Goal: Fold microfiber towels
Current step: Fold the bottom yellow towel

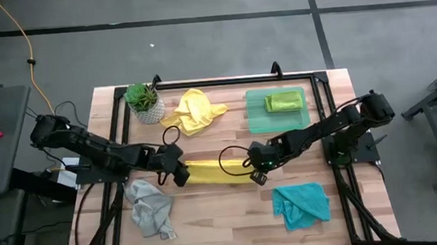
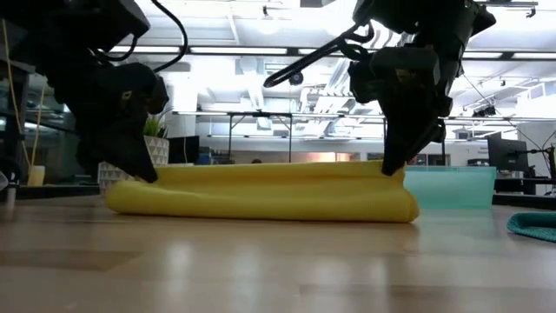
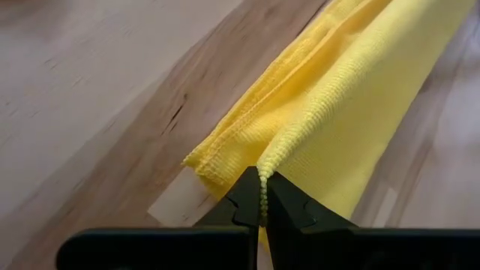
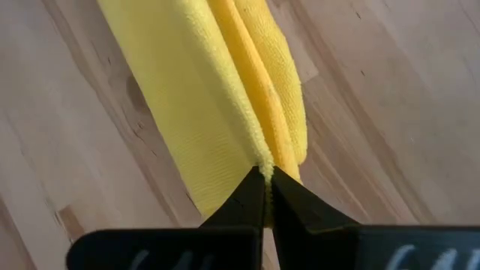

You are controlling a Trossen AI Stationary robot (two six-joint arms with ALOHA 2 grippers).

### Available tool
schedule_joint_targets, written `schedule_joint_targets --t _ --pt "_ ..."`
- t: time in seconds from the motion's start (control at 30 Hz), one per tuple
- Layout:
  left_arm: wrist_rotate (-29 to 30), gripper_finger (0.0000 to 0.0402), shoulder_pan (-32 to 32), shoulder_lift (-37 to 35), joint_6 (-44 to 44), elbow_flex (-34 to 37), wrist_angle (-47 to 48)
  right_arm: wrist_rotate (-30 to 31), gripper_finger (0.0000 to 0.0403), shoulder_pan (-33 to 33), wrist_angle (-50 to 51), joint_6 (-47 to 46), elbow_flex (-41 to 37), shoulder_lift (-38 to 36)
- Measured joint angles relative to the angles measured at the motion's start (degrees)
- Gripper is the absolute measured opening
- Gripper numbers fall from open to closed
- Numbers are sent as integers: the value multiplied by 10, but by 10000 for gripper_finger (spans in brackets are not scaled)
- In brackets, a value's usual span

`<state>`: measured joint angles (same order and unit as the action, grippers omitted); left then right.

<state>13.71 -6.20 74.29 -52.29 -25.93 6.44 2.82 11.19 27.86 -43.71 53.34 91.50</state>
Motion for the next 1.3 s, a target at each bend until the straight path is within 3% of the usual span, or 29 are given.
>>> schedule_joint_targets --t 0.27,0.67,0.8,1.1,1.3 --pt "4 5 0 20 3 0 -4 6 0 0 -1 -13 0 0" --pt "19 53 7 21 14 1 0 -3 5 1 2 -27 0 0" --pt "19 79 20 21 26 1 5 -3 48 1 6 -30 0 0" --pt "-28 143 77 2 93 1 50 6 199 -16 70 12 19 0" --pt "-47 169 118 -77 158 -14 128 12 238 -23 115 54 25 -30"
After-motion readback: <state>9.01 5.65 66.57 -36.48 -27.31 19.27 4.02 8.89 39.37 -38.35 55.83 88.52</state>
